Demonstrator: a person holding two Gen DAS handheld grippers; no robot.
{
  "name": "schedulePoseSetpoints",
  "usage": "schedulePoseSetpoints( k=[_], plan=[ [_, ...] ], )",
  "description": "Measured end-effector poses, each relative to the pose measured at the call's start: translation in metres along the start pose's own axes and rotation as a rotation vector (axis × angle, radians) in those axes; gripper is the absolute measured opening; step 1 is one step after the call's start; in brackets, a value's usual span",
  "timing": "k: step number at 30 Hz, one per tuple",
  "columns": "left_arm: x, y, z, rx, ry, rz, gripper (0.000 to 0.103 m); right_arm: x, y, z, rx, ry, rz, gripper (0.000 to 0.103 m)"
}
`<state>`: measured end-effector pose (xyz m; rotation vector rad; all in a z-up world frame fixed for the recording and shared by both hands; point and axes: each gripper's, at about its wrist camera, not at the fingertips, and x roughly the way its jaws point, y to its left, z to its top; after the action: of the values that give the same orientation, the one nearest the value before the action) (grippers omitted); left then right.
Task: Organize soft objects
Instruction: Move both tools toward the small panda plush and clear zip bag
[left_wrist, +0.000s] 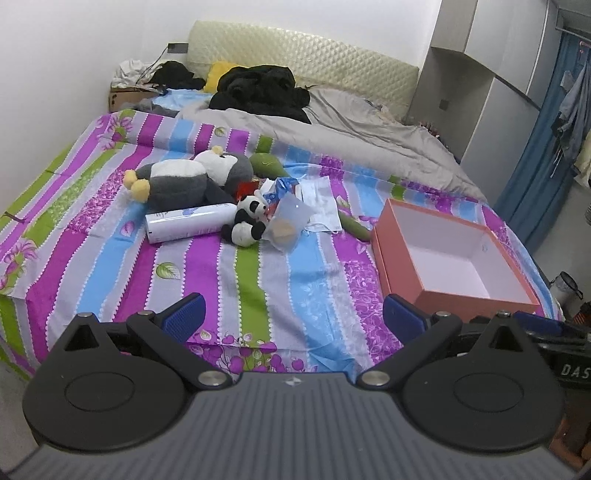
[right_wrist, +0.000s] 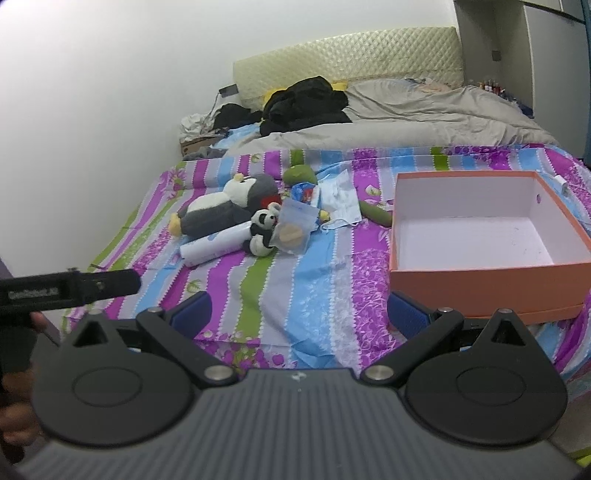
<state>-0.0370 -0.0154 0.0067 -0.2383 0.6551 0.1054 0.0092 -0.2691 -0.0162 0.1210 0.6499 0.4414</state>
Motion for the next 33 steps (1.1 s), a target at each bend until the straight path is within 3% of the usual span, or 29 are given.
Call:
schedulePoseSetpoints(
  k=[18, 33],
  plan=[
    [0.009, 0.006, -0.005, -0.005, 0.001, 0.007, 0.103, 0.01, -0.001, -0.003, 0.002, -0.012, 0.032, 0.103],
    [0.047, 0.018, -0.026, 0.003, 0.039, 0.017, 0.103, 0.04, -0.013, -0.022, 0.041, 0.028, 0.036, 0.103]
  ],
)
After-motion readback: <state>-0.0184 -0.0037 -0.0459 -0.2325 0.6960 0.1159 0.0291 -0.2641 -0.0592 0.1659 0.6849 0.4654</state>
